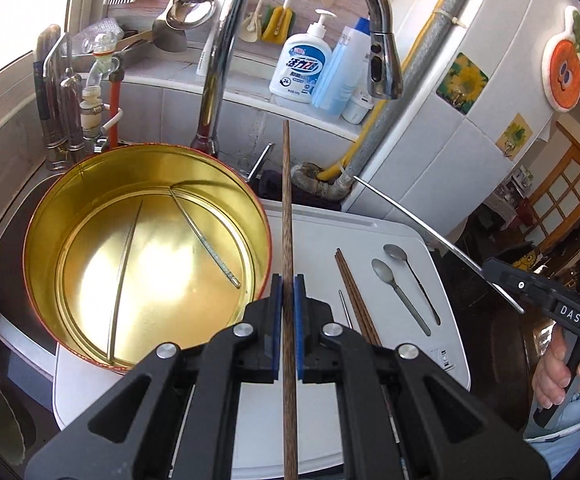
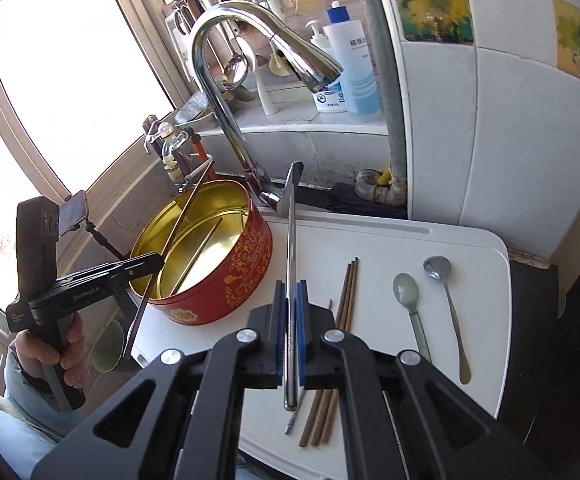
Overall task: Organize utensils
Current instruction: 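Carry both chopsticks into the red tin and open both tools to release them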
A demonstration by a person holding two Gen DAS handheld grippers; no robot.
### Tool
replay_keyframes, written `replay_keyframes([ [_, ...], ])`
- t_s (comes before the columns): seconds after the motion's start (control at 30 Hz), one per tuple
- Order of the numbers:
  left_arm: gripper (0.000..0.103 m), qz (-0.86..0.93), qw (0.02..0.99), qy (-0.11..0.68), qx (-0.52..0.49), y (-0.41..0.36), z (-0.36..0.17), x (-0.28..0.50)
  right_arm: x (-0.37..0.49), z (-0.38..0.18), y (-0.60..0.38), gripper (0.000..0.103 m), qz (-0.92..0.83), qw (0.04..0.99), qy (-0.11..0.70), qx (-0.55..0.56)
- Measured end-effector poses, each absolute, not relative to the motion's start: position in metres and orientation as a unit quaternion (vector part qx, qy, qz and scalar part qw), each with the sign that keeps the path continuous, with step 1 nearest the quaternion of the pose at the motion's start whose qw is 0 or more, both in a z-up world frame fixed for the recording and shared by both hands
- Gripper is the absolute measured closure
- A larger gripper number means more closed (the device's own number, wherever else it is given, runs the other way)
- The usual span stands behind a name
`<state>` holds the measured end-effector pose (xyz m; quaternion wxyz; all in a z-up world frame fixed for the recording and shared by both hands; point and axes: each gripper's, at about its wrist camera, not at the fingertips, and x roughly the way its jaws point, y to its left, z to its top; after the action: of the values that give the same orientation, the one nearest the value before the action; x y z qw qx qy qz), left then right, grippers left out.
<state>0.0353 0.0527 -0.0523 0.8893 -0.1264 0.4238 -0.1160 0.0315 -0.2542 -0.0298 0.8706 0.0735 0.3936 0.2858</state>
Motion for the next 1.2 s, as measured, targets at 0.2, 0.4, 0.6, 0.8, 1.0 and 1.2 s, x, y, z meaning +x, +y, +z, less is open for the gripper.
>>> replay_keyframes([
  [0.2,0.098,-0.062,0.894,0.414,-0.160,0.123,-0.041,0.038,0.057,-0.010,-0.182,0.098,0.342,0.853,0.391,0.051],
  [0.4,0.098,-0.061,0.861,0.465,-0.199,0.164,-0.064,0.077,0.091,-0.015,-0.108,0.098,0.351,0.837,0.420,0.025],
  [0.6,0.098,-0.066,0.820,0.529,-0.211,0.188,-0.105,0.103,0.105,-0.041,-0.063,0.098,0.338,0.821,0.460,0.007],
  [0.8,0.098,-0.079,0.806,0.551,-0.201,0.194,-0.125,0.132,0.126,-0.063,-0.045,0.098,0.304,0.814,0.494,0.016],
  [1.0,0.097,-0.094,0.793,0.569,-0.197,0.195,-0.145,0.149,0.137,-0.084,-0.034,0.098,0.284,0.807,0.517,0.026],
  [1.2,0.097,-0.095,0.788,0.585,-0.167,0.193,-0.162,0.155,0.144,-0.102,-0.019,0.097,0.274,0.799,0.535,0.020],
])
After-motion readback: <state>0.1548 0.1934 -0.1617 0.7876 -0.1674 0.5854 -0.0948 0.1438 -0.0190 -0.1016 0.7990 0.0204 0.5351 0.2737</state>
